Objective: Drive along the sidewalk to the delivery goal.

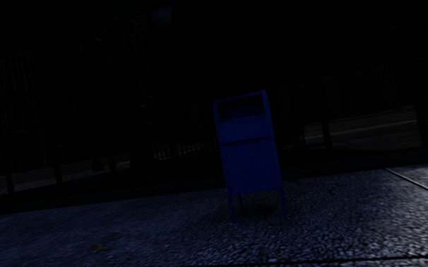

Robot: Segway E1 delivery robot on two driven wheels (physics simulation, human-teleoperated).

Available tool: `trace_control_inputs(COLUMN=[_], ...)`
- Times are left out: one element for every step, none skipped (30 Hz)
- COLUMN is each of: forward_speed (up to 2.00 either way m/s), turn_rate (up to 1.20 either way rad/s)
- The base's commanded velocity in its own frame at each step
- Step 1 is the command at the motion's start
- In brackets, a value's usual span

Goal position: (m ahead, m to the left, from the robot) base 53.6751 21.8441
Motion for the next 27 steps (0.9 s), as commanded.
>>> trace_control_inputs(forward_speed=[0.0, 0.0, 0.0, 0.0, 0.0, 0.0, 0.0, 0.0, 0.0, 0.0, 0.0, 0.0, 0.0, 0.0, 0.0, 0.0, 0.0, 0.0, 0.0, 0.0, 0.0, 0.0, 0.0, 0.0, 0.0, 0.0, 0.0], turn_rate=[0.0, 0.0, 0.0, 0.0, 0.0, 0.0, 0.0, 0.0, 0.0, 0.0, 0.0, 0.0, 0.0, 0.0, 0.0, 0.0, 0.0, 0.0, 0.0, 0.0, 0.0, 0.0, 0.0, 0.0, 0.0, 0.0, 0.0])
